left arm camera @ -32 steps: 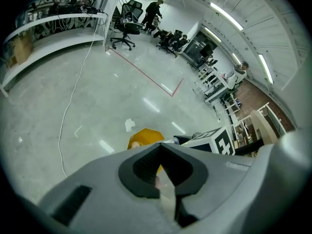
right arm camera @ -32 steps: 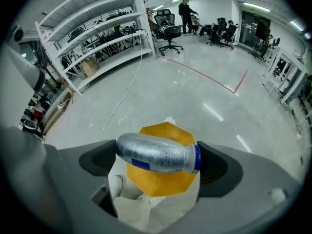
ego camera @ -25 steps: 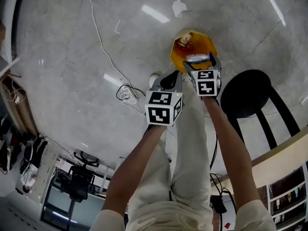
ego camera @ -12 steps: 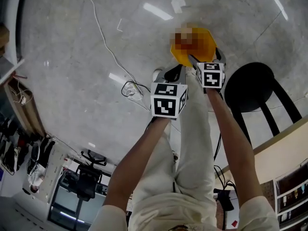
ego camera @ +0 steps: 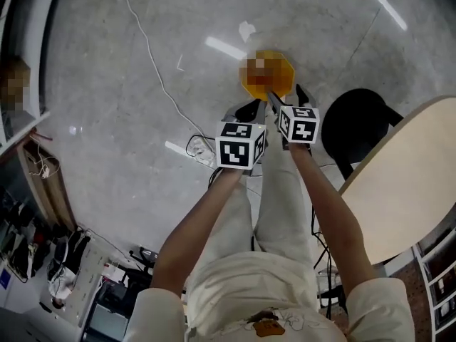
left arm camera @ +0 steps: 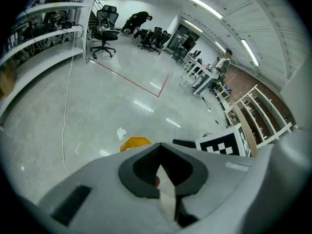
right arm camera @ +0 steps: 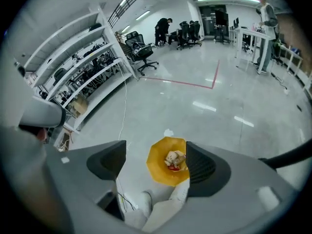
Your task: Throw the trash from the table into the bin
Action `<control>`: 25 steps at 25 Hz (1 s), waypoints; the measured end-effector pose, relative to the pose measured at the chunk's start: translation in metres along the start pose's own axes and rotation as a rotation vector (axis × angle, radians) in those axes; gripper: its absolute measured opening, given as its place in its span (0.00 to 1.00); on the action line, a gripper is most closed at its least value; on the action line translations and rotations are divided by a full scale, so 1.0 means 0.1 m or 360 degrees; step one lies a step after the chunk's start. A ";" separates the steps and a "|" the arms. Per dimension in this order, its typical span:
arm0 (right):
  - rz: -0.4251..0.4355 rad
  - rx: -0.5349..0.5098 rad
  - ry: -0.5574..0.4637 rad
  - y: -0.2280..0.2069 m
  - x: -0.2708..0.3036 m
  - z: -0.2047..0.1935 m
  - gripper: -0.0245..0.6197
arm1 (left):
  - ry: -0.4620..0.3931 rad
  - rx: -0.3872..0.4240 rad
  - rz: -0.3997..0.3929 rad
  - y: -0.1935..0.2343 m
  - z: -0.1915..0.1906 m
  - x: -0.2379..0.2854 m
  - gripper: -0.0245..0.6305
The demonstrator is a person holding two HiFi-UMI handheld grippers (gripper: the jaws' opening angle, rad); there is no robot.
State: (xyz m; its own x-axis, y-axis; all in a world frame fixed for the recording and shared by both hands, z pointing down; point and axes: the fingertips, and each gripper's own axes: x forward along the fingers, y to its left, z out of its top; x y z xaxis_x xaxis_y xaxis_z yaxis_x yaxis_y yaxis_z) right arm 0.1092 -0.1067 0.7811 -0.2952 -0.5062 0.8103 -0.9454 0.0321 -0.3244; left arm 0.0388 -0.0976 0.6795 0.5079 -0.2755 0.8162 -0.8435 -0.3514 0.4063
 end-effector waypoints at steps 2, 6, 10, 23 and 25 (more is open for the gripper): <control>0.0012 0.0019 -0.0019 0.11 -0.25 -0.01 0.60 | -0.0017 0.0021 -0.0013 -0.12 0.03 -0.23 0.04; 0.0033 -0.0032 -0.0131 0.35 -0.84 0.05 0.42 | -0.0062 0.0066 -0.0037 -0.27 0.04 -0.73 0.04; 0.0047 -0.0043 -0.0258 0.61 -1.53 0.12 0.21 | -0.0093 0.0131 -0.0082 -0.37 -0.04 -1.28 0.04; 0.0085 -0.0054 -0.0471 1.50 -3.15 -0.15 0.05 | -0.0179 0.0365 -0.0235 -0.74 -0.64 -2.73 0.04; 0.0090 -0.0064 -0.0500 1.62 -3.35 -0.18 0.05 | -0.0197 0.0359 -0.0231 -0.77 -0.69 -2.89 0.04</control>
State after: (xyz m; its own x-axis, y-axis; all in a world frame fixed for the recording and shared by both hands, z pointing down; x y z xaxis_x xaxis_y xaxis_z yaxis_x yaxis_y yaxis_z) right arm 0.0528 0.0835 0.4657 -0.2964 -0.7436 0.5993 -0.9352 0.0987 -0.3400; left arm -0.0556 0.0710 0.4408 0.6495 -0.3098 0.6944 -0.7074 -0.5812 0.4022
